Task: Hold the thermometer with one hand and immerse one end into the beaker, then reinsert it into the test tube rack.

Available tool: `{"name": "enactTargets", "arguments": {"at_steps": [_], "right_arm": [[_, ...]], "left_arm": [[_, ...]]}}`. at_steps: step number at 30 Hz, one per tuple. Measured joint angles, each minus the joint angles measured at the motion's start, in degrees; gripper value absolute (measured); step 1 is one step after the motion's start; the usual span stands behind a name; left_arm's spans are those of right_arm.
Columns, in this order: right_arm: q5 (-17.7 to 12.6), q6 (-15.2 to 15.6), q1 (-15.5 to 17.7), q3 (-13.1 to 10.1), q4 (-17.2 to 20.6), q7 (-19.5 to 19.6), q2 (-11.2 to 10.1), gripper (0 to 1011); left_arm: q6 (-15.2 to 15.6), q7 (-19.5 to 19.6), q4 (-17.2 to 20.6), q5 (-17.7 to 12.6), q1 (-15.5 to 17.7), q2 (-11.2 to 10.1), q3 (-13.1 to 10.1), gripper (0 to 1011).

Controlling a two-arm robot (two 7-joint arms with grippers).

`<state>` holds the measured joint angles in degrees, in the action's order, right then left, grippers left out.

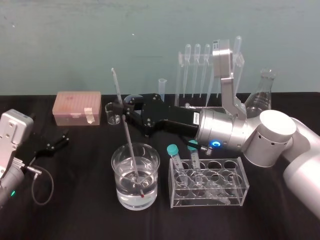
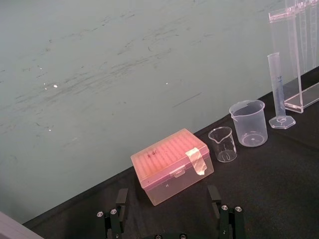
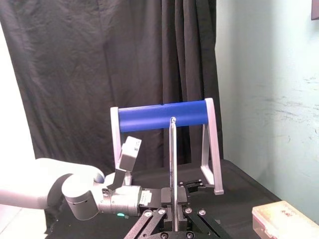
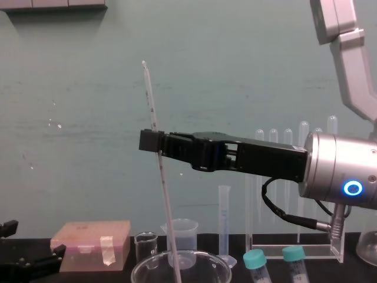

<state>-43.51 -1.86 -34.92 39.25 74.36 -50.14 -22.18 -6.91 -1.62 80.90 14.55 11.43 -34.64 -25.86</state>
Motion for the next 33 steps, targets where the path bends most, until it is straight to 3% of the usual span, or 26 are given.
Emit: {"name": "enactTargets", "arguments": {"at_steps": [14,33], "right_arm": [[0.3,-0.2,0.5,-0.1,0.7,0.0,-0.7,57],[0.2,-0.7,0.4,-0.3,0.2,-0.1,-0.1,57]], "left_arm": [[0.0,0.0,0.0,0.0,0.0,0.0,0.0,1008],[0.0,0.0,0.0,0.0,0.0,0.0,0.0,1008]]}}
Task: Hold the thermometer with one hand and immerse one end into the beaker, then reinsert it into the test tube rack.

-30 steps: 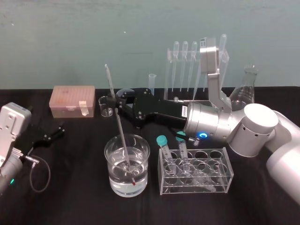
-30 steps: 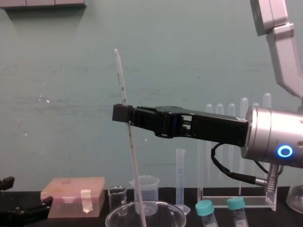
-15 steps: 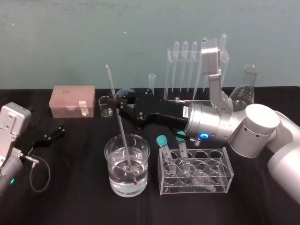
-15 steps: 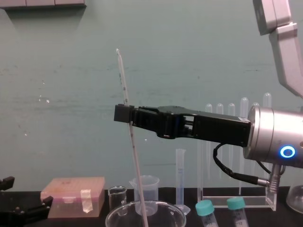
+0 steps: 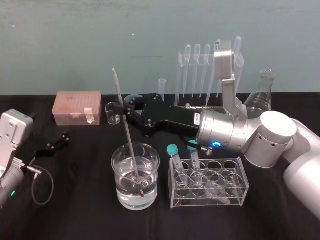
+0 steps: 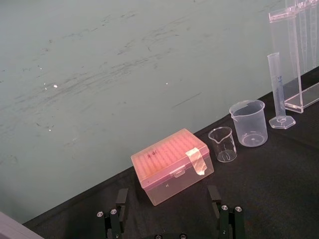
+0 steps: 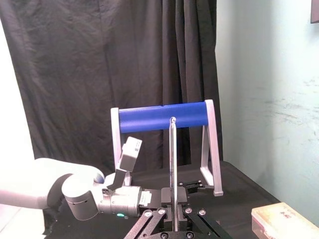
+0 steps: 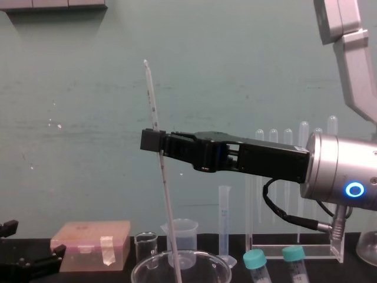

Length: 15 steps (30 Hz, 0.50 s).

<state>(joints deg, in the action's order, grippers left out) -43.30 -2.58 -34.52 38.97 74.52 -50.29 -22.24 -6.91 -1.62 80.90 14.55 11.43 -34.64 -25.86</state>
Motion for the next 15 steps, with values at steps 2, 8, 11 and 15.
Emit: {"name": "enactTargets", "arguments": {"at_steps": [2,8,11,15], "right_arm": [[0.0,0.0,0.0,0.0,-0.1,0.0,0.1,57],[-0.1,-0.2,0.0,0.1,-0.4,-0.2,0.2,57],[0.0,-0.3,0.0,0.1,-0.5,-0.2,0.3,57],[0.0,-0.5,-0.1,0.2,-0.6,-0.4,0.4,57]], "left_arm": [[0.0,0.0,0.0,0.0,0.0,0.0,0.0,1008],[0.0,0.0,0.0,0.0,0.0,0.0,0.0,1008],[0.0,0.0,0.0,0.0,0.0,0.0,0.0,1008],[0.0,0.0,0.0,0.0,0.0,0.0,0.0,1008]]}}
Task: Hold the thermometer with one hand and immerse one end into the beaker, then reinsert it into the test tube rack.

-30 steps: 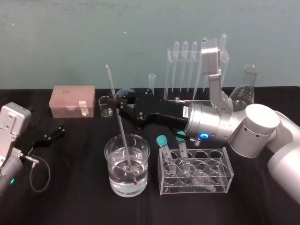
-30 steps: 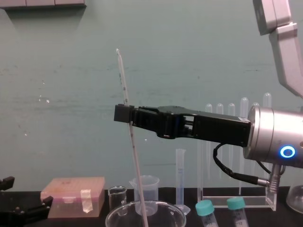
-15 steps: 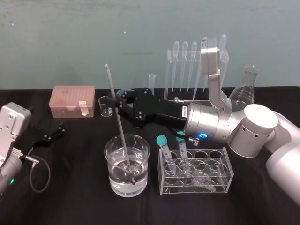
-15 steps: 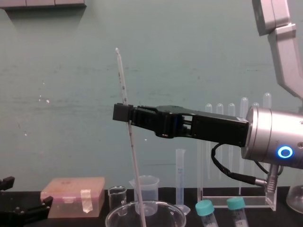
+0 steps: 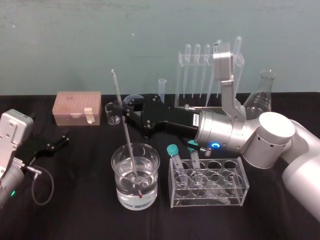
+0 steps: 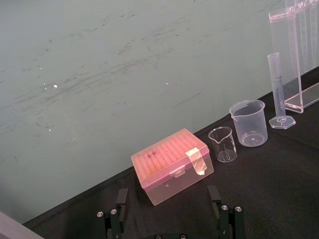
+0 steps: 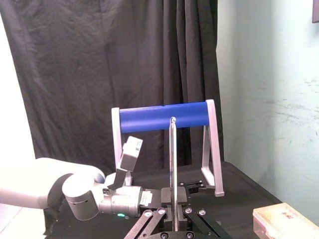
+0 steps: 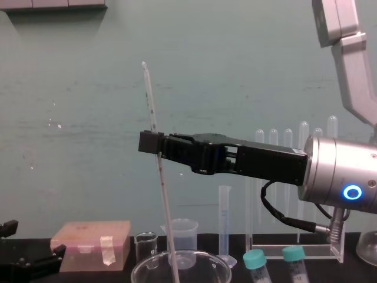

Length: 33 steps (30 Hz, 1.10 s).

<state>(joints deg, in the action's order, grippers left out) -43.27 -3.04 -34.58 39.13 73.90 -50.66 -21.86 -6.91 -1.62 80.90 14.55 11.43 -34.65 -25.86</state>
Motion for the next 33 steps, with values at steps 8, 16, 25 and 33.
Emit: {"name": "enactTargets", "arguments": {"at_steps": [8,16,25,33], "right_arm": [[0.1,-0.2,0.0,0.0,-0.2,-0.2,0.0,57],[0.1,-0.3,-0.2,-0.1,-0.5,-0.4,0.1,57],[0.1,-0.3,-0.2,-0.1,-0.6,-0.6,0.2,57],[0.1,-0.3,-0.2,0.0,-0.7,-0.7,0.2,57]], "left_arm": [[0.0,0.0,0.0,0.0,0.0,0.0,0.0,1008],[0.0,0.0,0.0,0.0,0.0,0.0,0.0,1008],[0.0,0.0,0.0,0.0,0.0,0.0,0.0,1008],[0.0,0.0,0.0,0.0,0.0,0.0,0.0,1008]]}}
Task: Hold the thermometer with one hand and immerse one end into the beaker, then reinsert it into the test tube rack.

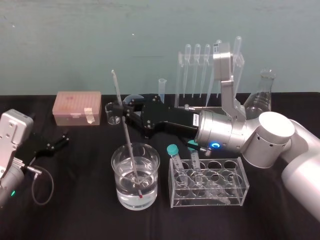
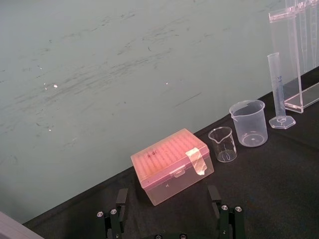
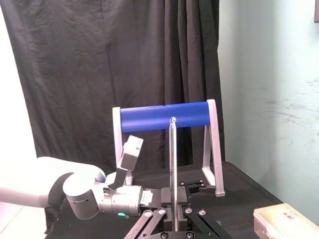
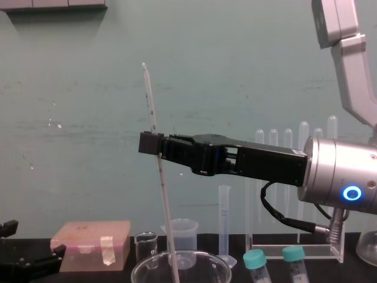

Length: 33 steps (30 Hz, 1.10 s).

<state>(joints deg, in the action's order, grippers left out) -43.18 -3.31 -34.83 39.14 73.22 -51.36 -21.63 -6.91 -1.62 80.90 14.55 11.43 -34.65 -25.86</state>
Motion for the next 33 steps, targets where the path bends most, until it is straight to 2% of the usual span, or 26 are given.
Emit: {"name": "enactTargets", "arguments": {"at_steps": [33], "right_arm": [[-0.5,-0.6,0.1,-0.2,-0.5,-0.8,0.0,57]], "left_arm": [[0.0,0.0,0.0,0.0,0.0,0.0,0.0,1008]]}}
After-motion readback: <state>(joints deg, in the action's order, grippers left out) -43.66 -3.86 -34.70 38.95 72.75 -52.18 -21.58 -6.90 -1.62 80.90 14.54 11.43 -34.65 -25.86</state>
